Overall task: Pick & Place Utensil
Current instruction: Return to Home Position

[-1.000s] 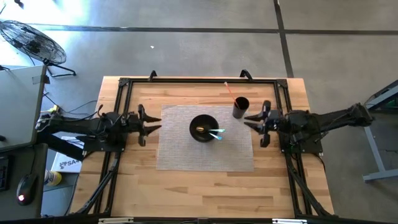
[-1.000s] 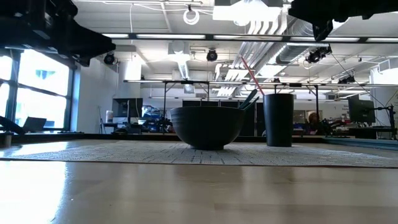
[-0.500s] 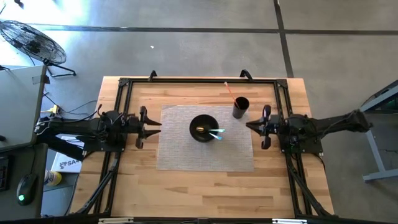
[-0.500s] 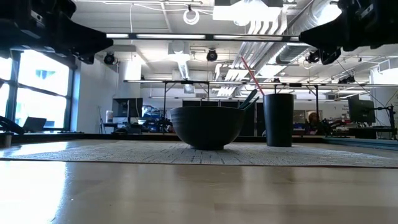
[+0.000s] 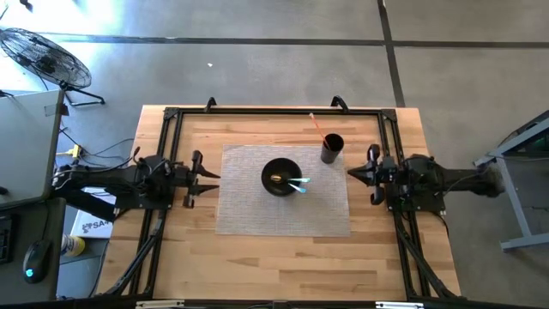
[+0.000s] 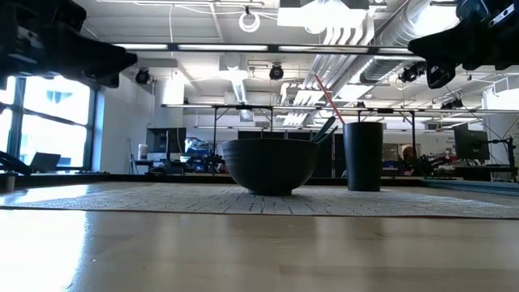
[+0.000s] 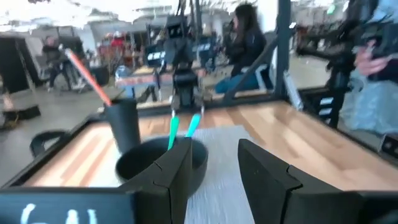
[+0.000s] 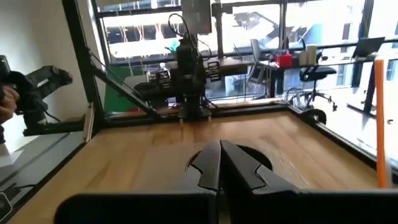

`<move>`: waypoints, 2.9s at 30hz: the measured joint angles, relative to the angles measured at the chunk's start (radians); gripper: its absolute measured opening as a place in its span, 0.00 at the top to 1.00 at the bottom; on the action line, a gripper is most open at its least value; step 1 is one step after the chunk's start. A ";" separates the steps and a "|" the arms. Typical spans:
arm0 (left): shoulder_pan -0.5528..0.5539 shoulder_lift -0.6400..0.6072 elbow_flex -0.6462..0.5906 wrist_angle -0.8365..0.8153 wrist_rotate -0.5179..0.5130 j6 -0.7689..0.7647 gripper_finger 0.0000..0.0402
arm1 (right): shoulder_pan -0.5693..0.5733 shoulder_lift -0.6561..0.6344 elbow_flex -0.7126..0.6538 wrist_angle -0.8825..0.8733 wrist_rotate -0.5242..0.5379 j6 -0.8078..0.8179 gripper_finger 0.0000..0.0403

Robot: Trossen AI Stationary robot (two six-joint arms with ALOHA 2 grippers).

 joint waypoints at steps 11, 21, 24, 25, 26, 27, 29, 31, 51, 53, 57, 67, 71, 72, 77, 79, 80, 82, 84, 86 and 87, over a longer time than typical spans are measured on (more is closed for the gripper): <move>0.000 -0.005 -0.003 -0.050 -0.036 -0.002 0.68 | -0.007 -0.057 -0.121 0.030 0.070 0.012 0.99; 0.000 -0.005 -0.004 -0.125 -0.046 0.008 0.68 | -0.007 -0.057 -0.121 0.031 0.077 0.018 0.98; 0.000 -0.005 -0.004 -0.130 -0.044 0.001 0.68 | -0.007 -0.056 -0.121 0.030 0.100 0.059 0.98; 0.000 -0.005 -0.004 -0.136 -0.038 0.000 0.68 | -0.007 -0.056 -0.121 0.033 0.117 0.067 0.98; 0.000 -0.005 -0.004 -0.147 -0.032 0.000 0.68 | -0.007 -0.056 -0.121 0.037 0.137 0.068 0.98; 0.000 -0.004 -0.004 -0.155 -0.022 0.001 0.68 | -0.007 -0.056 -0.121 0.039 0.154 0.068 0.98; 0.000 -0.004 -0.004 -0.161 -0.014 0.005 0.68 | -0.007 -0.056 -0.121 0.040 0.177 0.058 0.98; 0.000 -0.005 -0.004 -0.156 -0.014 0.016 0.68 | -0.007 -0.056 -0.121 0.041 0.186 0.035 0.98; 0.000 -0.138 -0.005 -0.081 0.023 0.071 0.68 | -0.007 -0.056 -0.122 0.047 0.179 0.016 0.97; -0.001 -0.186 -0.005 -0.139 0.042 0.064 0.68 | -0.007 -0.056 -0.122 0.048 0.179 0.016 0.97; 0.000 -0.166 -0.005 -0.171 0.012 0.060 0.68 | -0.007 -0.055 -0.122 0.049 0.180 0.016 0.97; 0.000 -0.141 -0.005 -0.220 -0.006 -0.053 0.68 | -0.007 -0.055 -0.122 0.050 0.182 0.016 0.97; 0.000 -0.141 -0.005 -0.221 -0.007 -0.053 0.68 | -0.007 -0.055 -0.122 0.050 0.182 0.015 0.97; 0.000 -0.140 -0.005 -0.222 -0.007 -0.053 0.68 | -0.007 -0.055 -0.122 0.050 0.182 0.016 0.97; 0.000 -0.141 -0.005 -0.221 -0.006 -0.053 0.68 | -0.007 -0.055 -0.122 0.050 0.182 0.016 0.97; 0.000 -0.141 -0.005 -0.221 -0.006 -0.053 0.68 | -0.007 -0.055 -0.122 0.050 0.182 0.016 0.97; 0.000 -0.141 -0.005 -0.221 -0.006 -0.053 0.68 | -0.007 -0.055 -0.122 0.050 0.182 0.016 0.97; 0.000 -0.141 -0.005 -0.221 -0.006 -0.053 0.68 | -0.007 -0.055 -0.122 0.050 0.182 0.016 0.97; 0.000 -0.141 -0.005 -0.221 -0.006 -0.053 0.68 | -0.007 -0.055 -0.122 0.050 0.182 0.015 0.97; 0.000 -0.141 -0.005 -0.221 -0.006 -0.053 0.68 | -0.007 -0.055 -0.122 0.050 0.182 0.016 0.97; 0.000 -0.141 -0.005 -0.221 -0.006 -0.053 0.68 | -0.007 -0.055 -0.122 0.050 0.182 0.016 0.97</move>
